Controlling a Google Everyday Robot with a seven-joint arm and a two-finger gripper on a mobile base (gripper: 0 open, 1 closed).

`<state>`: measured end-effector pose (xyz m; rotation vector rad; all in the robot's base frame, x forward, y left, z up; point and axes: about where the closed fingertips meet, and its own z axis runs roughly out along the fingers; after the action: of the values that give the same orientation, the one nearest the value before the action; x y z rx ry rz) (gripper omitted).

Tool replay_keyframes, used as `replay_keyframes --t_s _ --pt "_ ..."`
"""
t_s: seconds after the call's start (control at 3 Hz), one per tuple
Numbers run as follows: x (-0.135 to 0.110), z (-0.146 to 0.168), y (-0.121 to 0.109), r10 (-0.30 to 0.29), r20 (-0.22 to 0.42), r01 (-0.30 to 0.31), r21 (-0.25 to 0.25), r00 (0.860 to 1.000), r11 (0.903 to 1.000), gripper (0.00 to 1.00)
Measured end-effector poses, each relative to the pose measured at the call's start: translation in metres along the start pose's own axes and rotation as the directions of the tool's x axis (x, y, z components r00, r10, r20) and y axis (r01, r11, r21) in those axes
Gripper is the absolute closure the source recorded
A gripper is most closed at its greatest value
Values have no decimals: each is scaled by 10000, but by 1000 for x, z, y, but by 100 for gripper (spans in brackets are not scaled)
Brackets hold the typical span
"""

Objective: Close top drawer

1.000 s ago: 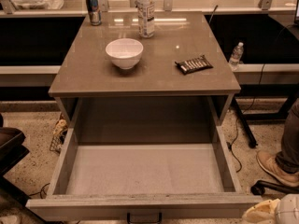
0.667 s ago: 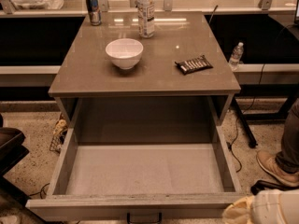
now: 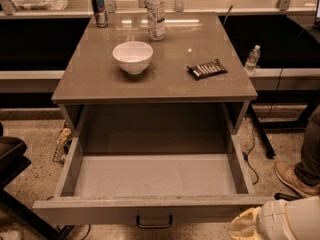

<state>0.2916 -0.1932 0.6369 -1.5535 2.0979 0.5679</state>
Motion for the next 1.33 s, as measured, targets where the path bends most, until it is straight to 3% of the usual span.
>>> replay_keyframes --t_s 0.33,0.67,1.33 --pt "-18 13 -26 -456 328 455 44 9984 9990 100" --pt "-20 14 -28 -488 360 486 56 9982 9988 100" --pt "-45 28 -76 -920 780 903 247 9927 9956 100"
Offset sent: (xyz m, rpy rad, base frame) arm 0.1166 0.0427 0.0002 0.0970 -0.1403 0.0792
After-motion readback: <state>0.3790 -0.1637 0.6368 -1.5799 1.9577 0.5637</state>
